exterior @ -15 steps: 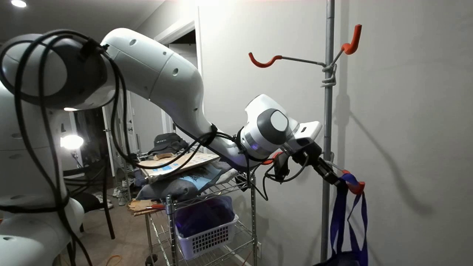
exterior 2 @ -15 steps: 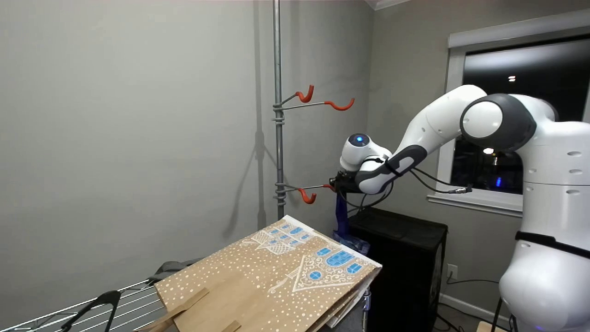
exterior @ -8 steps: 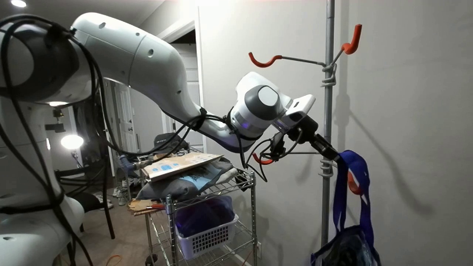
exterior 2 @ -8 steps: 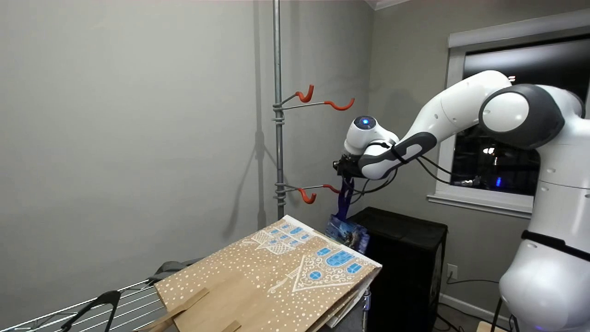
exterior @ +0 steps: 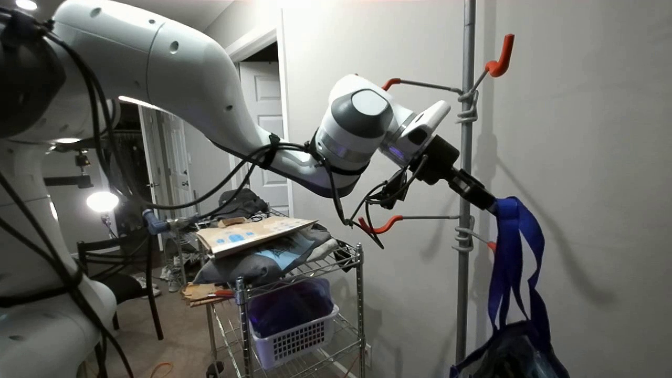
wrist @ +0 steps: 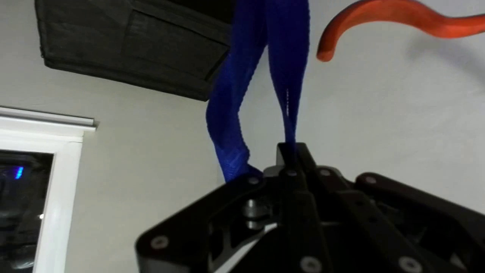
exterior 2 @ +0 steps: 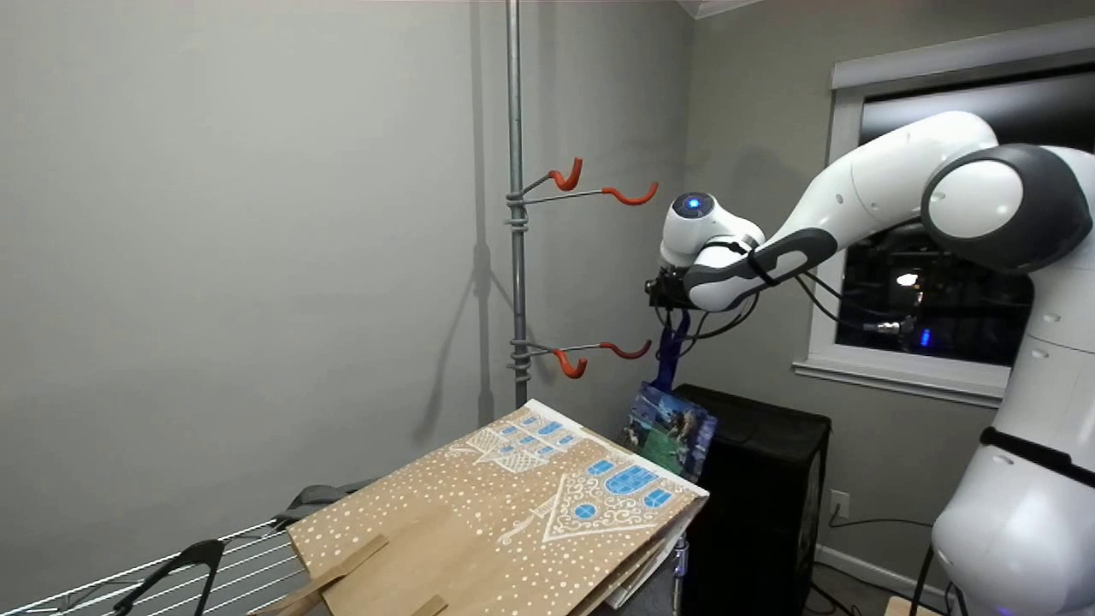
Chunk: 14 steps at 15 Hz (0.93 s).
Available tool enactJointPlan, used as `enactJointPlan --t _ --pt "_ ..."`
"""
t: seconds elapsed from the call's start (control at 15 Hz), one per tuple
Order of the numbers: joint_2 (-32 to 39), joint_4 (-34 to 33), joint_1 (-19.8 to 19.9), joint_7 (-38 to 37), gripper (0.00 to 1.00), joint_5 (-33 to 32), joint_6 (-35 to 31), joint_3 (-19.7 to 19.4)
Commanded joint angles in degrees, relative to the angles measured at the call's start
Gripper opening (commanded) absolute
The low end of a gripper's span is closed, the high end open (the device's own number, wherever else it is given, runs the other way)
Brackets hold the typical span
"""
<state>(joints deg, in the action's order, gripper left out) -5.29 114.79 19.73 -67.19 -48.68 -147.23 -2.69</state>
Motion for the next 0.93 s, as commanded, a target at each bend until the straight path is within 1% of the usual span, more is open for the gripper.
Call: enactJointPlan --t 0.0,0.07,0.13,0.2,0.27,0.4,0.47,0.53,0.73,0.87 --pt "-4.3 2.9 -3.1 5.8 0.01 2.5 1.3 -3.7" --pt "-5.5 4.2 -4.0 9.6 0.01 4.9 0.3 -4.4" --pt "-6.8 5.9 -3.7 15.2 0.01 9.5 -1.2 -3.9" --pt "-8.4 7.0 -6.4 19.6 0.01 12.8 -0.9 -5.5" --pt "-9.8 8.0 -7.4 23.8 0.01 16.3 -0.2 -5.4" --pt "-13.0 8.1 -8.7 31.9 0.01 21.1 2.3 -5.6" --pt "-14.7 7.8 -9.7 34.6 0.01 21.7 3.4 -6.1" --pt "-15.9 7.2 -8.1 37.4 0.01 23.2 4.7 -4.4" --pt "-19.9 4.9 -6.9 42.7 0.01 24.6 10.1 -3.0" --pt "-22.3 3.6 -6.5 45.0 0.01 24.3 13.5 -1.9"
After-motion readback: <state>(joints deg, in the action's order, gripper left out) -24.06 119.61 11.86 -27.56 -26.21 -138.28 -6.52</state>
